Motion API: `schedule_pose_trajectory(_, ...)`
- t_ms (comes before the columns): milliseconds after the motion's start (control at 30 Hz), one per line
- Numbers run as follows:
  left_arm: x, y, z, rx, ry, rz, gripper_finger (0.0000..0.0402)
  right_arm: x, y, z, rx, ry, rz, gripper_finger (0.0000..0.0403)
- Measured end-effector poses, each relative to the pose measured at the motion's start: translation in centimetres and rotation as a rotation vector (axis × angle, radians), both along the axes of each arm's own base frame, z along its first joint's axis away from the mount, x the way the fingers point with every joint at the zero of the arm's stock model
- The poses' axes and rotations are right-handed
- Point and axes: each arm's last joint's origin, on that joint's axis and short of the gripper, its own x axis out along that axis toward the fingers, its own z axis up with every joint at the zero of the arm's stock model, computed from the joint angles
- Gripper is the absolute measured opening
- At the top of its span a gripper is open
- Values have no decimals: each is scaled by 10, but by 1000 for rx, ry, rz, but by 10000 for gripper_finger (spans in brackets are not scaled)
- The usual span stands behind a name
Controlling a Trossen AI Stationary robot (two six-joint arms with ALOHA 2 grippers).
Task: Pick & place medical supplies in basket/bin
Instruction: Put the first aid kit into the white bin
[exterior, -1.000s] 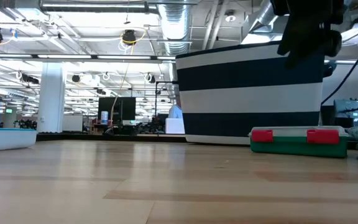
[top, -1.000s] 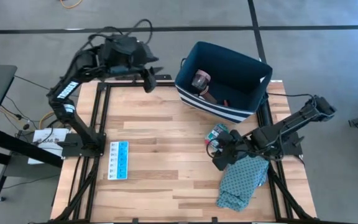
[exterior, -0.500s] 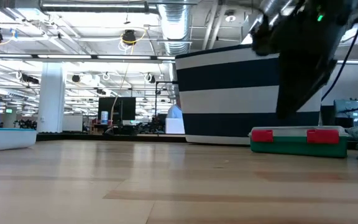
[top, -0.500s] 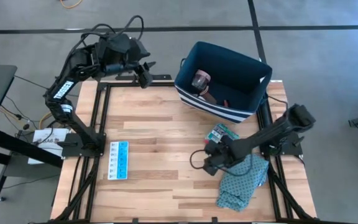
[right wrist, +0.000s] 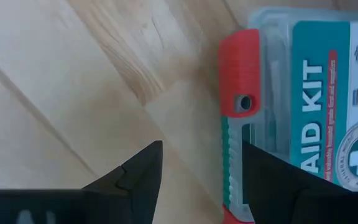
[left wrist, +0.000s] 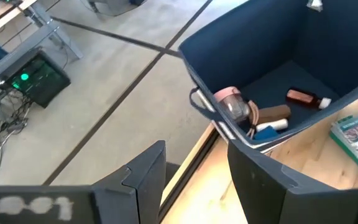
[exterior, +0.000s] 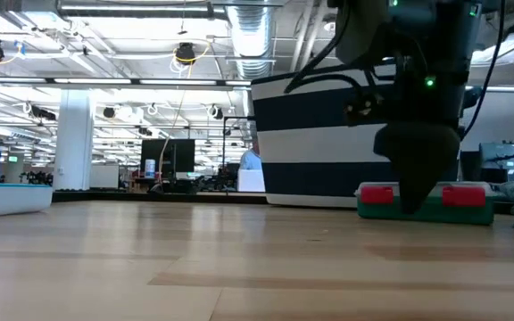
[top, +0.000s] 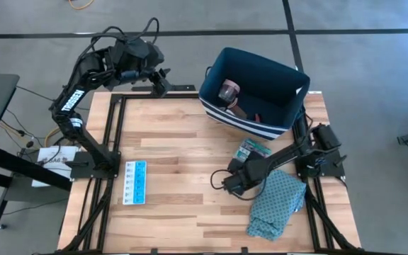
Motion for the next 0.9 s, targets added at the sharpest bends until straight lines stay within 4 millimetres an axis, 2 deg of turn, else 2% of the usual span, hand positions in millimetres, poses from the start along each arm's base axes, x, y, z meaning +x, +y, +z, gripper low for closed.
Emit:
schedule_pose_trajectory(233,0,0,0,-6,-6,15,165,-3,-9,-6,-19,94,-22,190)
schedule_pose_trajectory(367,0,1,0,-7,-7,20,165,-5,-11,-6,13,146,42,175)
schedule_pose_trajectory(500,0,1,0,-8,-7,20,165,-5,-14,-6,27,174,69,134)
schedule_pose_trajectory(767,0,1,0,-8,-7,19,165,-9,-16,-1,24,249,61,16)
schedule_pose_trajectory(900,-1,1,-1,-5,0,26,165,-5,-7,11,40,250,79,15)
